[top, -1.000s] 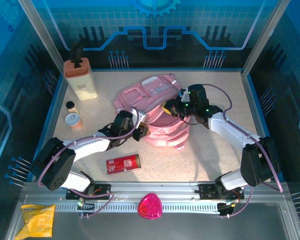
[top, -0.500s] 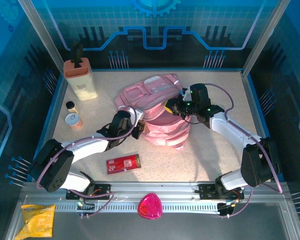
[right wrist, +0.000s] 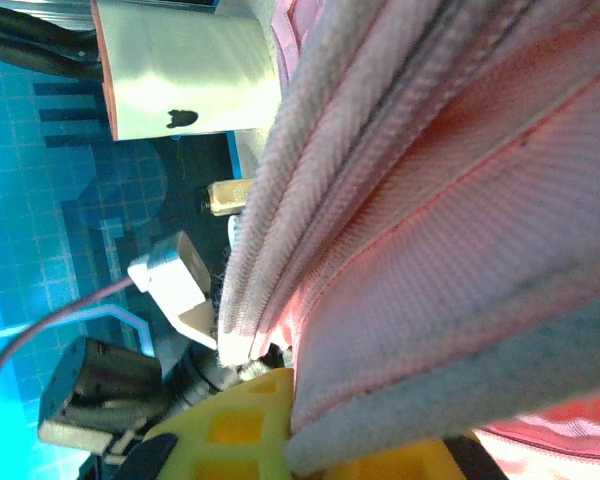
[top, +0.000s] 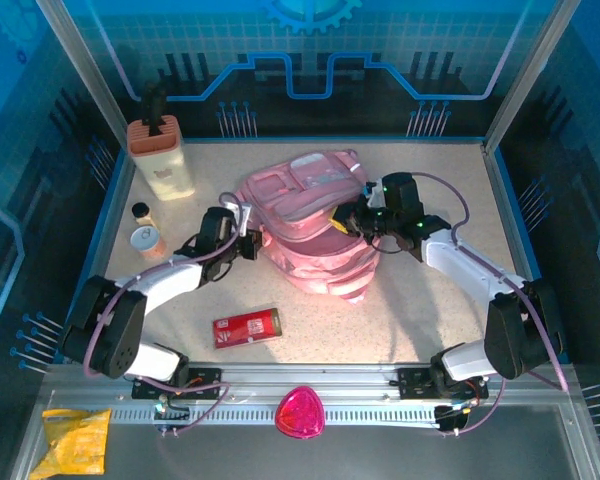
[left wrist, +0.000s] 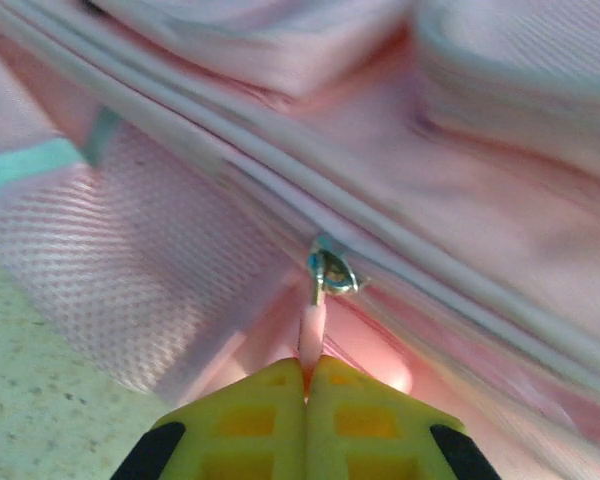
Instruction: Pack books, pencil case, and school supplies into a backpack
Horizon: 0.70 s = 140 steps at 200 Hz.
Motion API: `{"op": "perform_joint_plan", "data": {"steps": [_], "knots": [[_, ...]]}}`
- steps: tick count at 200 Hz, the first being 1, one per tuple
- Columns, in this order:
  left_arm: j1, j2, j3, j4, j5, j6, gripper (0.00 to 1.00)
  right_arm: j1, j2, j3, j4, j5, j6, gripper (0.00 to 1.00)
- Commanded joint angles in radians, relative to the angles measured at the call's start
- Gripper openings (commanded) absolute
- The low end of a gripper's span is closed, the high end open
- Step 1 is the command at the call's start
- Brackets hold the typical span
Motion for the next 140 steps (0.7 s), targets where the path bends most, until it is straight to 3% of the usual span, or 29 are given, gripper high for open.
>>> {"op": "perform_joint_plan", "data": {"steps": [1, 24, 36, 52, 82, 127, 140], "knots": [[0.036, 0.056, 0.082, -0.040, 0.023, -0.050, 0.00, 0.035, -0.019, -0.021, 0.079, -0.002, -0.007, 0.00], [0.036, 0.056, 0.083, -0.037, 0.064, -0.067, 0.00, 0.051, -0.002, -0.038, 0.127, 0.001, -0.018, 0.00], [0.037, 0.036, 0.081, -0.082, 0.057, -0.071, 0.14, 0.054, -0.015, -0.039, 0.085, 0.013, -0.058, 0.14], [0.036, -0.014, 0.062, -0.144, 0.058, -0.106, 0.23, 0.071, -0.059, -0.031, -0.042, 0.070, -0.160, 0.24], [0.028, -0.190, -0.024, -0.302, 0.034, -0.296, 0.40, 0.109, -0.178, -0.083, -0.253, 0.172, -0.319, 0.49], [-0.025, -0.453, -0.137, -0.497, 0.024, -0.477, 0.45, 0.093, -0.411, -0.193, -0.540, 0.407, -0.458, 0.72], [-0.052, -0.485, -0.142, -0.543, 0.015, -0.508, 0.46, 0.073, -0.443, -0.203, -0.585, 0.423, -0.473, 0.77]]}}
